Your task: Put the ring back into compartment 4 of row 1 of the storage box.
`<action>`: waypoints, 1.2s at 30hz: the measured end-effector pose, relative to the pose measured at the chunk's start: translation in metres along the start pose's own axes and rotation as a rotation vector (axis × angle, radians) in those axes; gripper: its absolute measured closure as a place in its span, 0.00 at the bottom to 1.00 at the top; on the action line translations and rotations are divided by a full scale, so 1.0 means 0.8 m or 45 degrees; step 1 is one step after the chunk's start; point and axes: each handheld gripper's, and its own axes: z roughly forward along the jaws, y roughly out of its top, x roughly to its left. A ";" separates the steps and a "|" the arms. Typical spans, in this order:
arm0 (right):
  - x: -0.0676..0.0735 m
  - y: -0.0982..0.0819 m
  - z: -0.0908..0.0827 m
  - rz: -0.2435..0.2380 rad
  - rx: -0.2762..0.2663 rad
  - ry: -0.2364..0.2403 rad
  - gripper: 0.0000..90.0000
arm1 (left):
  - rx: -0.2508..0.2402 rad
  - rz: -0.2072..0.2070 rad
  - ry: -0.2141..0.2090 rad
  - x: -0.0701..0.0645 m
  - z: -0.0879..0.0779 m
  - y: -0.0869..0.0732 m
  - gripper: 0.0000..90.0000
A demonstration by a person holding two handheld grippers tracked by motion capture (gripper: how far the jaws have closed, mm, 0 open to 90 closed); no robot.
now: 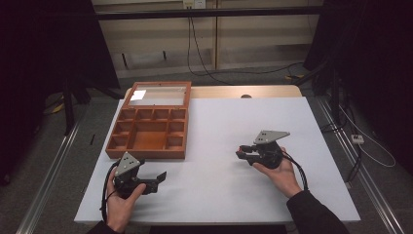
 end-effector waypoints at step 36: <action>0.000 0.070 0.056 -0.021 -0.090 0.041 0.77 | 0.008 -0.006 -0.003 0.000 0.001 -0.001 0.06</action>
